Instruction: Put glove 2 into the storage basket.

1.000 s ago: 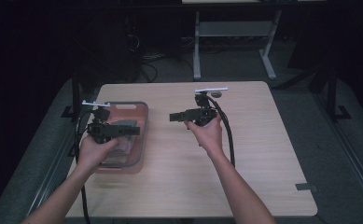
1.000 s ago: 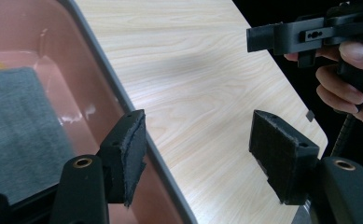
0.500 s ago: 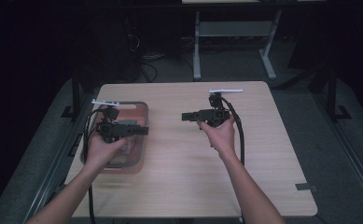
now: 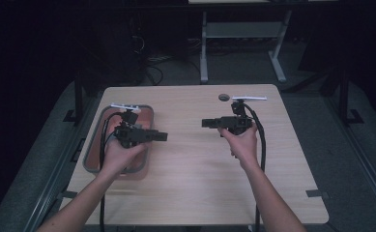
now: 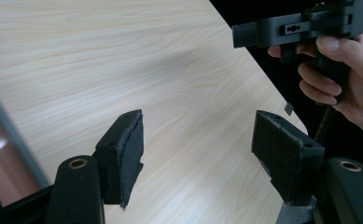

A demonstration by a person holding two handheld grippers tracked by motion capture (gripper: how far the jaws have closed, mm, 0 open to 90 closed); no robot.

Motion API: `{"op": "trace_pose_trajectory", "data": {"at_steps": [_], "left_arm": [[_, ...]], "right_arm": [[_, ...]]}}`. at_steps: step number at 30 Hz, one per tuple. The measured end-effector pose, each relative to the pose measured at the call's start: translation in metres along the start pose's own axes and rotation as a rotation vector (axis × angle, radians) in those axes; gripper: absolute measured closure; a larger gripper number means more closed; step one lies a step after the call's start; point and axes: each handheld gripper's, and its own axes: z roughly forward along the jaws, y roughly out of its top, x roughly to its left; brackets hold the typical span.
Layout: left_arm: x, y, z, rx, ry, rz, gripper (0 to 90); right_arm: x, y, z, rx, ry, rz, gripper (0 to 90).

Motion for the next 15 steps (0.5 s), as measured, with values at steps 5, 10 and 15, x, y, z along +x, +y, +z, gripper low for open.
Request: {"op": "trace_pose_trajectory", "data": {"at_steps": [5, 10, 15], "left_arm": [[-0.007, -0.001, 0.012, 0.016, -0.014, 0.017, 32.9], [-0.014, -0.002, 0.025, 0.024, -0.025, 0.026, 30.6], [-0.018, -0.003, 0.032, 0.029, -0.042, 0.032, 29.0]], "right_arm": [[-0.012, -0.006, -0.011, -0.009, -0.007, 0.02, 47.8], [-0.021, -0.011, -0.021, -0.018, -0.018, 0.028, 47.4], [-0.027, -0.015, -0.027, -0.022, -0.022, 0.041, 47.3]]}}
